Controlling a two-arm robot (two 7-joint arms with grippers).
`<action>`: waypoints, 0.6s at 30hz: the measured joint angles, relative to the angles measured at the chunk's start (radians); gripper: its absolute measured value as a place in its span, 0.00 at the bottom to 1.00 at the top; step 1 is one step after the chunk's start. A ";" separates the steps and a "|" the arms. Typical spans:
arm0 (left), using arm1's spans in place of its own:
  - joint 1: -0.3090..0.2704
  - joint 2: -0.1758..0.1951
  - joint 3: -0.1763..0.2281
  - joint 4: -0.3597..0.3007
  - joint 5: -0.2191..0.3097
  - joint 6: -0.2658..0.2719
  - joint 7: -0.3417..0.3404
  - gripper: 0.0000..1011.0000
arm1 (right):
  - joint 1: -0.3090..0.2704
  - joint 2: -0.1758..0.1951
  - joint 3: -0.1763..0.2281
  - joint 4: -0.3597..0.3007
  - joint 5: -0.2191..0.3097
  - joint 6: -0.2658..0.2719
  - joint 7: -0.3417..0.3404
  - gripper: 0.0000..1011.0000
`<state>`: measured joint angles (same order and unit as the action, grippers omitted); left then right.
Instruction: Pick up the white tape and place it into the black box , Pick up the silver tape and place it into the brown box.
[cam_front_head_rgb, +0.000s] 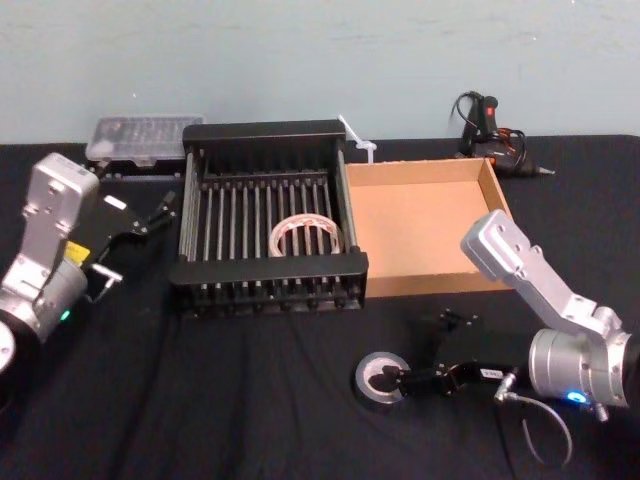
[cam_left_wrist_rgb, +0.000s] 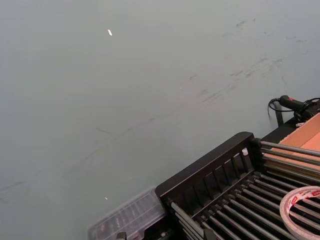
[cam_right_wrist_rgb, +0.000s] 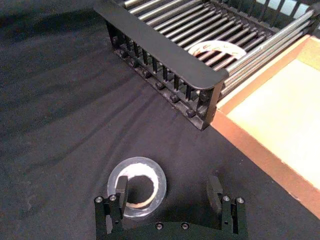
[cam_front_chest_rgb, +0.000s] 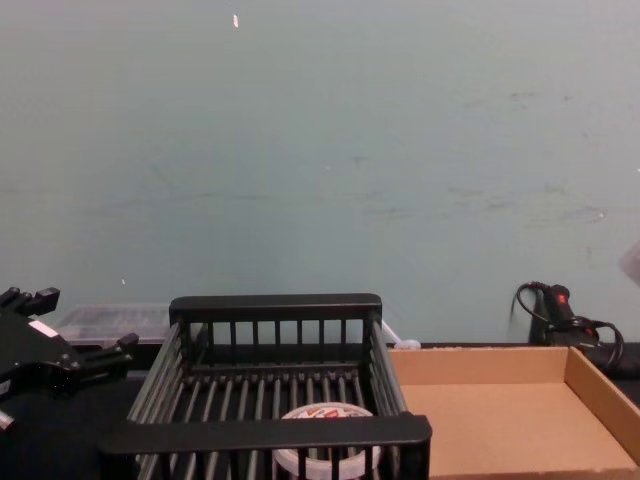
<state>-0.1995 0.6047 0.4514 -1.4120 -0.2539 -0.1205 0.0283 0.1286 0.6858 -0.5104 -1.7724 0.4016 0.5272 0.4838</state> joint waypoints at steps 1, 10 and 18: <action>0.000 0.000 0.000 0.000 0.000 0.000 0.000 0.99 | 0.002 -0.002 -0.002 0.002 -0.001 0.001 0.000 0.99; 0.000 0.000 0.000 0.000 0.000 0.000 0.000 0.99 | 0.020 -0.014 -0.025 0.029 -0.007 0.010 0.004 0.99; 0.000 0.000 0.000 0.000 0.000 0.000 0.000 0.99 | 0.029 -0.023 -0.033 0.043 -0.007 0.012 0.005 0.99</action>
<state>-0.1995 0.6047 0.4513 -1.4120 -0.2539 -0.1205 0.0282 0.1581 0.6625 -0.5432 -1.7296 0.3942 0.5388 0.4889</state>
